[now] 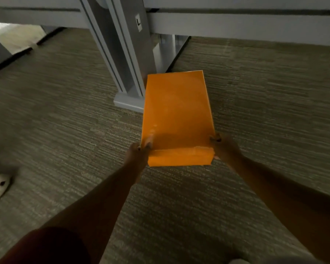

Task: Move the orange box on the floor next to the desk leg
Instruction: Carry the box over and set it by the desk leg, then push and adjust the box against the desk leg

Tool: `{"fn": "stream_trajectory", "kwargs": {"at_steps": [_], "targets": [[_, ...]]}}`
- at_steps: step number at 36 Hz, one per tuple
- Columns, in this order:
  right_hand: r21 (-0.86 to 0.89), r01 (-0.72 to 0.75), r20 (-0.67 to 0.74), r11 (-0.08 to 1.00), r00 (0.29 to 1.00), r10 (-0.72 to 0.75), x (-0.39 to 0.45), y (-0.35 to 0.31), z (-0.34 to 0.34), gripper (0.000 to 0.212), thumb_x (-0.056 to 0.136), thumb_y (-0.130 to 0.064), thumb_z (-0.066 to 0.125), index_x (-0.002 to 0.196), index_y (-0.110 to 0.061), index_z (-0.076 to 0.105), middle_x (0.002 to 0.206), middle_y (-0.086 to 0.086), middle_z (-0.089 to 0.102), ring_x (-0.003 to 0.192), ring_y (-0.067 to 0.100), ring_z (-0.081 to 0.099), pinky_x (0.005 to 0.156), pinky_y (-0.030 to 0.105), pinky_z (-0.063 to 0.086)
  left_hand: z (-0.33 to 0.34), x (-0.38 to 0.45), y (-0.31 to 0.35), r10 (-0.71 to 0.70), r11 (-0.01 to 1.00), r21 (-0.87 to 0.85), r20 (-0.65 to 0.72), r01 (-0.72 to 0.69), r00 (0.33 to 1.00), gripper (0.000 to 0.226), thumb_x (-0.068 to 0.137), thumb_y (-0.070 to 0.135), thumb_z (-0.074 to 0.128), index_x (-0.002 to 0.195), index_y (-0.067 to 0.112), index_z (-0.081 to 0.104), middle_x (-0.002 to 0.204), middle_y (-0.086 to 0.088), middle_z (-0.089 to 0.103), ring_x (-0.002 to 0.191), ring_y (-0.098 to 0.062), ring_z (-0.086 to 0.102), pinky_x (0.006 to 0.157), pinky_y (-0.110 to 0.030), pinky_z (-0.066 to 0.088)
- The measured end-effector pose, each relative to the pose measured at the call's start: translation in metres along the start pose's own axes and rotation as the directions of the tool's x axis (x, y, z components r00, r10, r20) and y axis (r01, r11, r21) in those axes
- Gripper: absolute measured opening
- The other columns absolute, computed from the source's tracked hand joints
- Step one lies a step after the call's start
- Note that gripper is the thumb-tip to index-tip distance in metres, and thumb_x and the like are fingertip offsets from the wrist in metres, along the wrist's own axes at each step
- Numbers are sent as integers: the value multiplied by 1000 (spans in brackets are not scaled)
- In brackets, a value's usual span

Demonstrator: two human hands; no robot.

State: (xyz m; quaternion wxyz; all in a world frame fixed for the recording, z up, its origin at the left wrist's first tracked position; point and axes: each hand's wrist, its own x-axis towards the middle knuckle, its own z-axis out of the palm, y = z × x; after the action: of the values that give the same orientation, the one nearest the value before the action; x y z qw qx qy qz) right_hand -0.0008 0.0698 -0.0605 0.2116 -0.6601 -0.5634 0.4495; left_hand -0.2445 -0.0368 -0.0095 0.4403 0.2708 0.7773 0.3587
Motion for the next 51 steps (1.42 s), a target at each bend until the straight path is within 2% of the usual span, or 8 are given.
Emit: {"fn": "stream_trajectory", "kwargs": {"at_steps": [2, 5, 11, 17, 23, 36, 46, 51], "targets": [[-91, 11, -67, 996, 998, -17, -11, -5, 2, 38, 98, -41, 49, 116, -9, 62, 100, 14, 67, 87, 31, 65, 82, 47, 54, -9, -10, 0, 32, 996, 85, -35, -29, 999, 49, 98, 33, 56, 128, -5, 54, 106, -25, 61, 86, -34, 63, 70, -33, 50], [-296, 77, -165, 952, 978, -131, -27, -13, 8, 46, 98, -42, 46, 128, -8, 55, 124, 19, 60, 114, 38, 56, 99, 48, 44, -21, -24, -1, 81, 989, 135, -107, -67, 991, 50, 97, 33, 52, 134, -1, 53, 127, -24, 63, 113, -42, 62, 88, -45, 53], [-363, 210, -168, 908, 944, -285, -73, -43, 20, 56, 98, -40, 51, 145, -10, 43, 146, 21, 44, 134, 40, 34, 105, 47, 34, -52, -61, 7, 200, 975, 139, -232, -171, 952, 46, 99, 36, 54, 138, 12, 52, 135, -16, 62, 119, -32, 62, 97, -49, 54], [-441, 398, -72, 805, 878, -474, -131, -72, 22, 54, 95, -37, 58, 141, -11, 49, 144, 19, 46, 132, 39, 36, 103, 46, 35, -92, -103, 2, 302, 951, 137, -241, -276, 922, 49, 100, 34, 55, 142, 11, 51, 141, -12, 59, 126, -28, 58, 99, -39, 48], [-528, 669, 158, 523, 683, -713, -195, -100, 9, 52, 90, -38, 61, 132, -7, 58, 129, 14, 59, 123, 31, 49, 98, 36, 37, -139, -136, -2, 384, 923, 116, -181, -368, 905, 43, 101, 34, 51, 140, 15, 51, 136, -10, 61, 121, -27, 59, 101, -45, 50], [-678, 711, 351, 185, 535, -769, -222, -158, 5, 57, 93, -36, 62, 141, -7, 50, 138, 14, 54, 128, 31, 45, 105, 37, 33, -187, -140, 2, 418, 906, 126, -120, -404, 900, 45, 101, 37, 49, 138, 11, 51, 133, -15, 62, 122, -34, 59, 104, -52, 48], [-739, 612, 266, 280, 648, -714, -133, -100, 21, 56, 94, -32, 58, 141, -2, 49, 136, 20, 55, 127, 39, 49, 99, 53, 44, -120, -78, -17, 338, 929, 177, -54, -325, 939, 54, 100, 37, 53, 148, 14, 45, 149, -10, 53, 135, -29, 52, 112, -49, 43], [-747, 424, 76, 513, 820, -567, -86, -64, 19, 65, 93, -38, 58, 147, -6, 40, 146, 20, 47, 134, 42, 40, 106, 54, 38, -96, -48, -28, 275, 949, 163, -11, -269, 962, 35, 98, 28, 51, 129, 13, 59, 116, -14, 71, 102, -28, 69, 92, -45, 57]]}}
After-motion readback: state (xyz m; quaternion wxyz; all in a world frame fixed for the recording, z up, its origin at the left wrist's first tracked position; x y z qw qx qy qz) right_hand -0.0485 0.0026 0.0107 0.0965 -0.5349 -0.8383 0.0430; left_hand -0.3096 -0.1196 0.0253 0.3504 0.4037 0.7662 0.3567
